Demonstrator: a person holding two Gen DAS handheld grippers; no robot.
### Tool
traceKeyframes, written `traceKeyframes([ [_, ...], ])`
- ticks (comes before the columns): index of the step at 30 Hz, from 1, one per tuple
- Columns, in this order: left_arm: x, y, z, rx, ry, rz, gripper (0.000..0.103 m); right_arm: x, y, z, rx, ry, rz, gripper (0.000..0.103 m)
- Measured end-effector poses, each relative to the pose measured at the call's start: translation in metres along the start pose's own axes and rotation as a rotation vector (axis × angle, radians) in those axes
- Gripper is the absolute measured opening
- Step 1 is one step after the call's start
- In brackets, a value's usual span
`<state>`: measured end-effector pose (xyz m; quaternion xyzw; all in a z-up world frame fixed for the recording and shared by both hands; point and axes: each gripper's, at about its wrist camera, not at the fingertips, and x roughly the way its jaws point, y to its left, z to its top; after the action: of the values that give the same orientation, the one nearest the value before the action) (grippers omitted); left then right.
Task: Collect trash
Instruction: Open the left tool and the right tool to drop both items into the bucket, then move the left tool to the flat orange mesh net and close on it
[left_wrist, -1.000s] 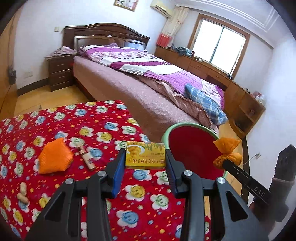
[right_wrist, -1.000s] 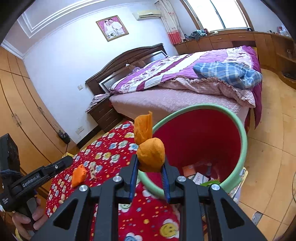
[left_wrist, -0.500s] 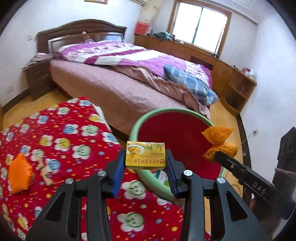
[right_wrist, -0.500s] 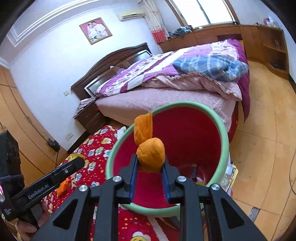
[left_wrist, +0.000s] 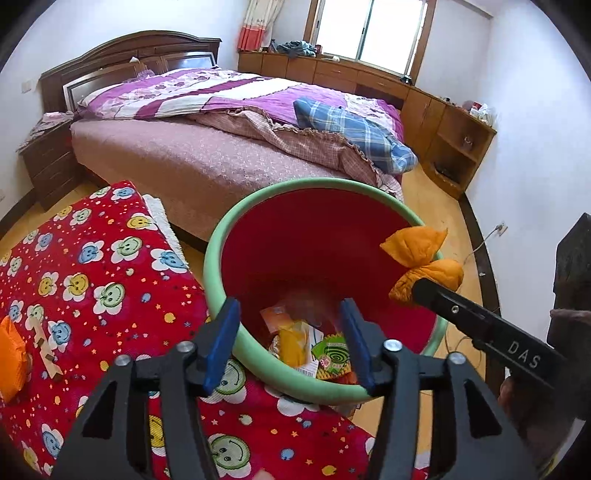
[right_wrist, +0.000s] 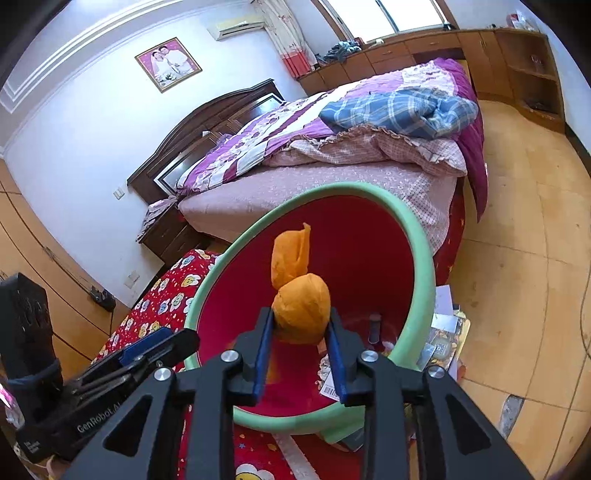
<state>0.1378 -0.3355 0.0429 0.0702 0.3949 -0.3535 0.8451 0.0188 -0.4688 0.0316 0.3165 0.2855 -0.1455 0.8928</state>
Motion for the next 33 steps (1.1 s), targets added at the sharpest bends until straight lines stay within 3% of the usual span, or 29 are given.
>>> traceKeyframes([
  [6, -0.004, 0.006, -0.003, -0.033, 0.001, -0.005, 0.058, -0.002, 0.0, -0.001, 0.012, 0.003, 0.0, 0.05],
  [18, -0.029, 0.03, -0.01, -0.121, -0.016, -0.002, 0.058, -0.01, 0.001, -0.006, 0.035, 0.002, -0.003, 0.064],
  [33, -0.079, 0.072, -0.022, -0.184, -0.086, 0.098, 0.058, -0.025, 0.04, -0.018, -0.02, 0.005, 0.027, 0.067],
])
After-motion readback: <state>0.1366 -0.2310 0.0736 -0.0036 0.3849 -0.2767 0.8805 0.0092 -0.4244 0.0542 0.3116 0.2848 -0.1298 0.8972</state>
